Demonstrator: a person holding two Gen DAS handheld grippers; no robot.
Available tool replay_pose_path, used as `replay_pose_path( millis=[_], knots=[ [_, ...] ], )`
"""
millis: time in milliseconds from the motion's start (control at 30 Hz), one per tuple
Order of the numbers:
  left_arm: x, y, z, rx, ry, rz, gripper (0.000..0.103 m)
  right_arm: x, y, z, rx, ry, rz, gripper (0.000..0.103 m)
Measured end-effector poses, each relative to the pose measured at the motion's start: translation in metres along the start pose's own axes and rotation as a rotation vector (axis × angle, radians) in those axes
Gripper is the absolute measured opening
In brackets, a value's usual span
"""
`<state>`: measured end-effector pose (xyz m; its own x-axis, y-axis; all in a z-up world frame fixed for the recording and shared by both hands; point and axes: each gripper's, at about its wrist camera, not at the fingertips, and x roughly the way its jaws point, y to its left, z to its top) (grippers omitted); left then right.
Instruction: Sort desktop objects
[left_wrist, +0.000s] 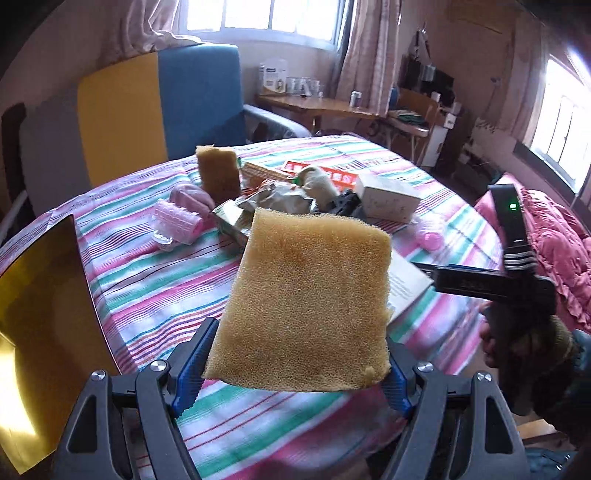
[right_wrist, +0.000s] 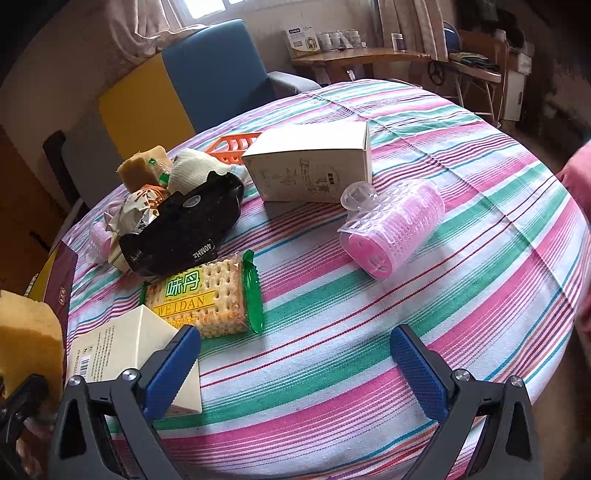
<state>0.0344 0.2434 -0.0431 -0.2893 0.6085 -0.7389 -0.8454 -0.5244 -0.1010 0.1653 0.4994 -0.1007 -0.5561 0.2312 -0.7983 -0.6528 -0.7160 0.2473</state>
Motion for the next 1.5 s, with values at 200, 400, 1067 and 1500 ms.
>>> replay_pose_path(
  millis=[200, 400, 1067, 1500],
  knots=[
    [0.02, 0.025, 0.009, -0.09, 0.068, 0.103, 0.08, -0.001, -0.001, -0.002, 0.0, -0.013, -0.002, 0.103],
    [0.001, 0.043, 0.016, -0.182, 0.009, 0.113, 0.08, 0.0, 0.002, -0.001, -0.027, -0.007, -0.008, 0.103],
    [0.037, 0.042, -0.007, -0.205, 0.25, 0.177, 0.079, -0.057, 0.035, 0.003, -0.162, -0.037, 0.073, 0.103],
    [-0.007, 0.055, -0.012, -0.312, 0.049, -0.015, 0.08, -0.057, 0.047, -0.002, -0.194, -0.051, 0.115, 0.103]
  ],
)
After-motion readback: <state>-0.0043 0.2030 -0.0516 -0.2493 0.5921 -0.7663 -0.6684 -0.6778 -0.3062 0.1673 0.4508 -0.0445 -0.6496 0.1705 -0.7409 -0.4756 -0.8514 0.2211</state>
